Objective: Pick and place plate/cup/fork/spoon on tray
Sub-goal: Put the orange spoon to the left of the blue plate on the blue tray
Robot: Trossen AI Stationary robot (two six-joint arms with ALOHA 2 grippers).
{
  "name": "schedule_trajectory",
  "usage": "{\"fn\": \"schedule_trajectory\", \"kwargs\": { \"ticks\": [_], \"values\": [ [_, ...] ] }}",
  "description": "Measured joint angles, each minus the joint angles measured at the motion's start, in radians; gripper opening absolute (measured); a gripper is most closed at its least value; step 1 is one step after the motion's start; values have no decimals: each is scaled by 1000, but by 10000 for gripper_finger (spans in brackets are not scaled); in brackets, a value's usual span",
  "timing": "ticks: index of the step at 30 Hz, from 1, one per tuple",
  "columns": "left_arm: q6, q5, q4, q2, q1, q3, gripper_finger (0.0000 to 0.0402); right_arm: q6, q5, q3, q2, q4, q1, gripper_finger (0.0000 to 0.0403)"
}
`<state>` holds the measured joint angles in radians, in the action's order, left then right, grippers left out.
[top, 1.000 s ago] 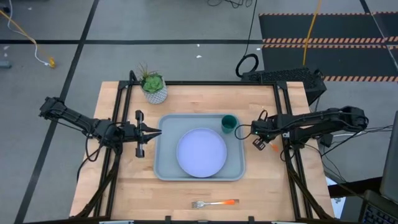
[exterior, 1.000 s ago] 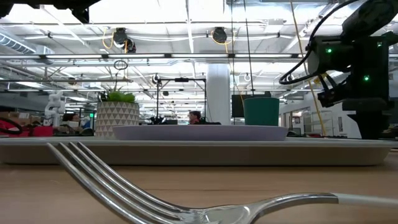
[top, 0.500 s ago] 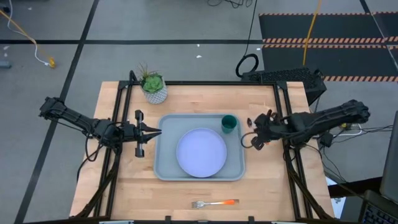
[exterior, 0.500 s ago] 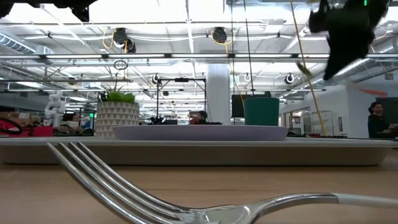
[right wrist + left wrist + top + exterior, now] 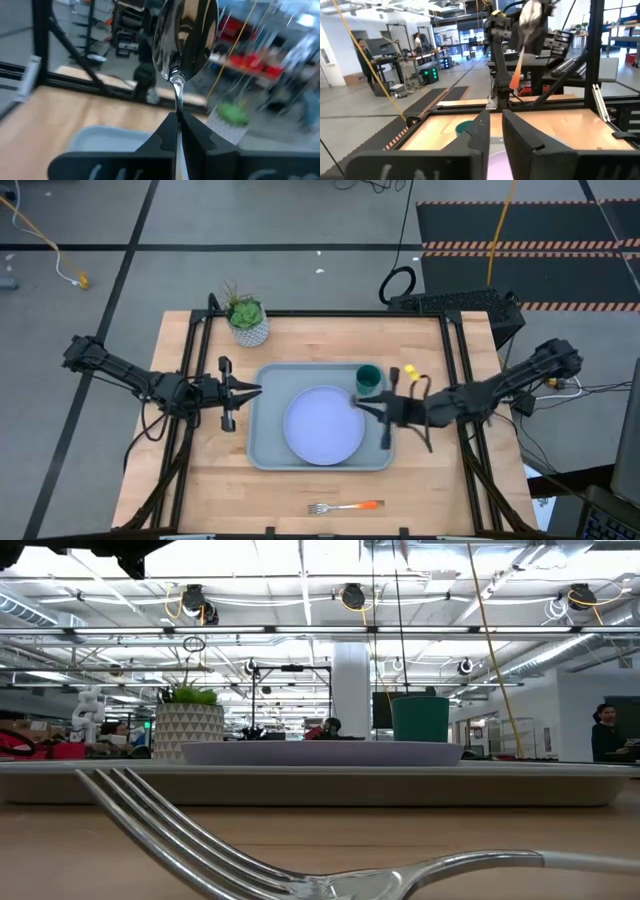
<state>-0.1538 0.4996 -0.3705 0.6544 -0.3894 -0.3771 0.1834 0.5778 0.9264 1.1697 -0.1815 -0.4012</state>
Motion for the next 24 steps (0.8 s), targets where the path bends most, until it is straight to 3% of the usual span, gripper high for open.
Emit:
{"fn": "schedule_trajectory", "kwargs": {
  "ticks": [5, 12, 16, 24],
  "values": [
    [31, -1, -1, 16, 21, 0, 129, 160, -35, 0, 129, -181, 93, 0],
    [78, -42, -5, 30, 49, 0, 217, 135, -360, 0, 245, -432, 248, 0],
    [81, -55, -28, 72, 70, 0, 236, 110, -469, 15, 306, -573, 289, 0],
    [39, -90, -234, 189, 83, -1, 239, 130, -528, 215, 479, -490, 277, 0]
  ]
}}
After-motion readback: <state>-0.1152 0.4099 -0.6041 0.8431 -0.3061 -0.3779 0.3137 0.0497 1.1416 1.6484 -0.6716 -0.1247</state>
